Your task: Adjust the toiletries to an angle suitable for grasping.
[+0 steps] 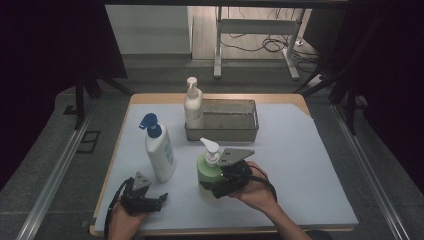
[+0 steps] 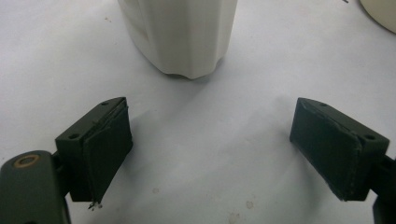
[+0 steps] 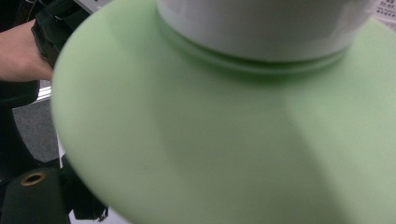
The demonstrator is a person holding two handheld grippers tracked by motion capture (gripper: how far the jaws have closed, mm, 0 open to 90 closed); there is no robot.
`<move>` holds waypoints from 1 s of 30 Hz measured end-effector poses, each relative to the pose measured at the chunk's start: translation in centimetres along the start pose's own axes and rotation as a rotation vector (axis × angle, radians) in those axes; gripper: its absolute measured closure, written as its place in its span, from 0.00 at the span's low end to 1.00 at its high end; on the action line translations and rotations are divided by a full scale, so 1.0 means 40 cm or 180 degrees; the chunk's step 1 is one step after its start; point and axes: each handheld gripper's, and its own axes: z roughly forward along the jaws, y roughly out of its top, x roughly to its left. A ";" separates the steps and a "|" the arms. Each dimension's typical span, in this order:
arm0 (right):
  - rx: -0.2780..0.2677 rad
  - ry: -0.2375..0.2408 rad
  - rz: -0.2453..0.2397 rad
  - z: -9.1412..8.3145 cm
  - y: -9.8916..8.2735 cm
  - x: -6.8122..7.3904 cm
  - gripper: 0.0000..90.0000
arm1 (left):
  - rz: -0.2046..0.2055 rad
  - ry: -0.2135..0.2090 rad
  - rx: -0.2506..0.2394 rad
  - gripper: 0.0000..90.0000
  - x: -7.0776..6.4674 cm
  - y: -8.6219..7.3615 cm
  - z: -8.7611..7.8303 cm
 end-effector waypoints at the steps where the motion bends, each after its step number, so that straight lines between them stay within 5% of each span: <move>1: 0.0003 0.0002 0.0013 -0.001 0.000 0.000 0.12 | 0.0000 0.0000 0.0000 0.14 0.000 0.000 0.000; 13: 0.0096 -0.0131 0.0025 -0.017 0.012 0.001 0.13 | -0.0001 -0.0003 0.0007 0.14 0.000 0.000 -0.001; 30: 0.0069 -0.0290 0.0297 -0.068 0.058 -0.079 0.13 | -0.0002 -0.0001 0.0001 0.14 0.000 0.000 0.000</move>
